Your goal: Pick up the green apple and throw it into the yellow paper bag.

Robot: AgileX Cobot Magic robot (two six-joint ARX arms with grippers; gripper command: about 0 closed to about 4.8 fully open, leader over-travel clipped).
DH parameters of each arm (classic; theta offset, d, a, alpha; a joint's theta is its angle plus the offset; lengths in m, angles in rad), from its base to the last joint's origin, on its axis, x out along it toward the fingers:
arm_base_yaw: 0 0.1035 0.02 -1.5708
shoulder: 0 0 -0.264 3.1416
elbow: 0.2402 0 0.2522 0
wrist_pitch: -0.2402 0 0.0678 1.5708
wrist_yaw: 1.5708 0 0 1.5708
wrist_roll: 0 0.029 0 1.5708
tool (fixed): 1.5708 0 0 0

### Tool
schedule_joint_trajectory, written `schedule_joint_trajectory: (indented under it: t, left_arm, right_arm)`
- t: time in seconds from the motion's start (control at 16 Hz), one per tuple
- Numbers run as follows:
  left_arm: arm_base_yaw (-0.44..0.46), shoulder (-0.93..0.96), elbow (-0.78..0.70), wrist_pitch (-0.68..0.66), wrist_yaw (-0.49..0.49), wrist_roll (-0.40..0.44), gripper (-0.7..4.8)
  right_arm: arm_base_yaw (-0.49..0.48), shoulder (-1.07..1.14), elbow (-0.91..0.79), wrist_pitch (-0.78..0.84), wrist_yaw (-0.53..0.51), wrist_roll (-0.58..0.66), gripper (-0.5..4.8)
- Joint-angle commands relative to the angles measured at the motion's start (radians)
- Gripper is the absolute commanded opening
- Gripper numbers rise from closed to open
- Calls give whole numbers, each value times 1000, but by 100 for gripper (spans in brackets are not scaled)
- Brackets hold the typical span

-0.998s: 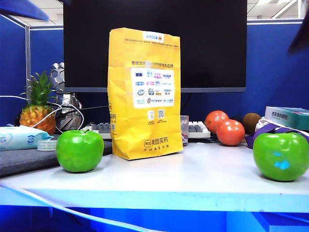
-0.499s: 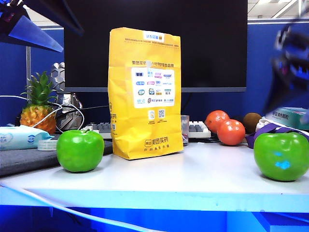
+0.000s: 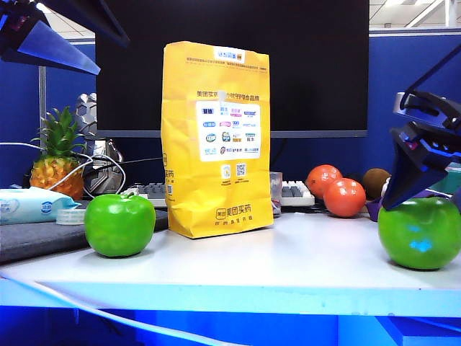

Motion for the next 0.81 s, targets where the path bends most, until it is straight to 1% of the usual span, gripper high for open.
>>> schedule_joint_trajectory:
  t: [0.06, 0.12, 0.19, 0.37, 0.5, 0.69, 0.81]
  left_arm:
    - [1, 2, 6, 8, 198, 5, 342]
    - [1, 11, 6, 7, 322, 7, 341]
    - [0, 16, 6, 0, 377, 7, 341]
    - [1, 30, 6, -40, 421, 16, 341]
    - [1, 39, 6, -52, 550, 19, 341]
    - [1, 39, 6, -59, 554, 19, 341]
    - [0, 39, 6, -69, 553, 19, 341]
  right_arm:
    - [-1, 13, -1, -16, 11, -4, 479]
    - [-1, 13, -1, -17, 11, -4, 479]
    - [-1, 13, -1, -18, 11, -4, 479]
    - [-1, 13, -1, -47, 14, -4, 479]
    - [-1, 13, -1, -74, 15, -3, 479]
    - [-1, 13, -1, -100, 14, -3, 479]
    - [-1, 14, -1, -111, 16, -4, 301]
